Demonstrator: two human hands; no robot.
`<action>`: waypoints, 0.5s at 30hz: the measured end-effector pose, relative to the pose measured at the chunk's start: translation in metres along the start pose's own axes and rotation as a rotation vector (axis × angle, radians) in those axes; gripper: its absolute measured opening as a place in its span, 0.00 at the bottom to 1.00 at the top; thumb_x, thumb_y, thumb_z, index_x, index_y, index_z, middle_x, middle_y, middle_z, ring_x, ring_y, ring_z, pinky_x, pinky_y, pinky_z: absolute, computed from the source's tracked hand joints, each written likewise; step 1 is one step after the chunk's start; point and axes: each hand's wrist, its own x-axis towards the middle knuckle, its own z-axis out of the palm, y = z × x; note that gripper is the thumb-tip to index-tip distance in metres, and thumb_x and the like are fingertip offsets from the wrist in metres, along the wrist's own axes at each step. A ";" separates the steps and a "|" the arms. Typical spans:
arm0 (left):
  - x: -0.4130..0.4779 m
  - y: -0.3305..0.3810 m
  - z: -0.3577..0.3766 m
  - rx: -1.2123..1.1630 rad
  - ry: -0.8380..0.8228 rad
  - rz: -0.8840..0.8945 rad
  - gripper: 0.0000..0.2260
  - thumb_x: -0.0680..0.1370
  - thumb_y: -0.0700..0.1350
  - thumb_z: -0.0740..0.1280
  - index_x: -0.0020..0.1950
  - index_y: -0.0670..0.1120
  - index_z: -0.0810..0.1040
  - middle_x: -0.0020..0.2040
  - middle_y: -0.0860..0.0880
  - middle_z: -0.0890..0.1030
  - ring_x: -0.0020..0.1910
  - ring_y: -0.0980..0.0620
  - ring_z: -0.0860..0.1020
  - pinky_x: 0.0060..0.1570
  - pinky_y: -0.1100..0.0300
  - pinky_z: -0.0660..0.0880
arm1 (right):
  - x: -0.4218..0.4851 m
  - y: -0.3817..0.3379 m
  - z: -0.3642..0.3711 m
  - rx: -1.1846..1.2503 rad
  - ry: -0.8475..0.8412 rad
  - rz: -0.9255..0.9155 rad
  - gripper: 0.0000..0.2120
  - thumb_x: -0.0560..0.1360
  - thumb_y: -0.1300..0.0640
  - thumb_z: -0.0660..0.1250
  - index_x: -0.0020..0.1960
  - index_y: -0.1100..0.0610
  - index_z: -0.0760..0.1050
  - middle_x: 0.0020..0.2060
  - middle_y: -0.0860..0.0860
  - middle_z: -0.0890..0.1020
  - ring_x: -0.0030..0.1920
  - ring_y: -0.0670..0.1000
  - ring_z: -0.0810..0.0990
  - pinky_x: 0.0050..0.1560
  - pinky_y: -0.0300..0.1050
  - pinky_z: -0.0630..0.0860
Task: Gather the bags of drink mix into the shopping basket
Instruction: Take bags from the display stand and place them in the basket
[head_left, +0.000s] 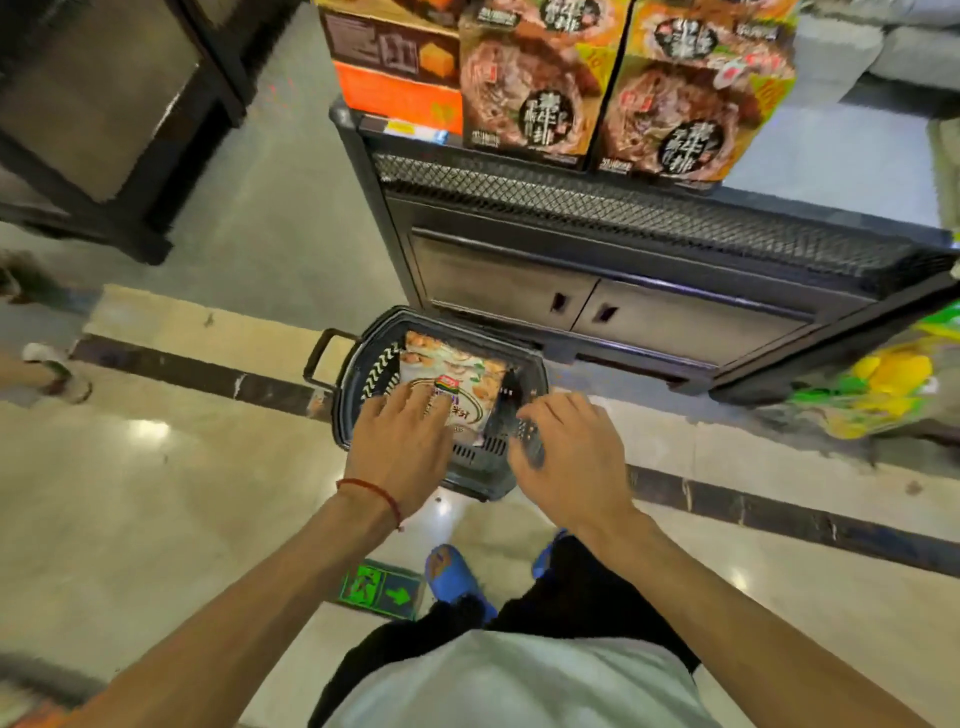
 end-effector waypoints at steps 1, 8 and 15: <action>0.000 -0.009 0.003 0.013 -0.001 0.018 0.13 0.79 0.51 0.64 0.60 0.49 0.77 0.56 0.48 0.79 0.54 0.44 0.77 0.51 0.48 0.73 | -0.001 -0.007 0.004 0.001 -0.003 0.027 0.12 0.75 0.48 0.67 0.51 0.55 0.82 0.47 0.50 0.82 0.50 0.56 0.79 0.48 0.51 0.76; 0.029 -0.042 0.023 0.006 -0.090 0.052 0.13 0.80 0.52 0.61 0.62 0.50 0.75 0.56 0.49 0.79 0.54 0.44 0.76 0.50 0.48 0.72 | 0.015 -0.015 0.034 0.087 -0.038 0.177 0.13 0.75 0.49 0.69 0.55 0.54 0.82 0.49 0.48 0.82 0.51 0.53 0.78 0.51 0.48 0.75; 0.069 -0.065 0.050 0.014 -0.166 0.060 0.15 0.80 0.52 0.60 0.65 0.48 0.73 0.56 0.48 0.78 0.55 0.44 0.76 0.52 0.46 0.72 | 0.062 -0.001 0.071 0.052 -0.122 0.219 0.16 0.75 0.47 0.66 0.57 0.55 0.82 0.49 0.51 0.83 0.52 0.55 0.78 0.50 0.51 0.76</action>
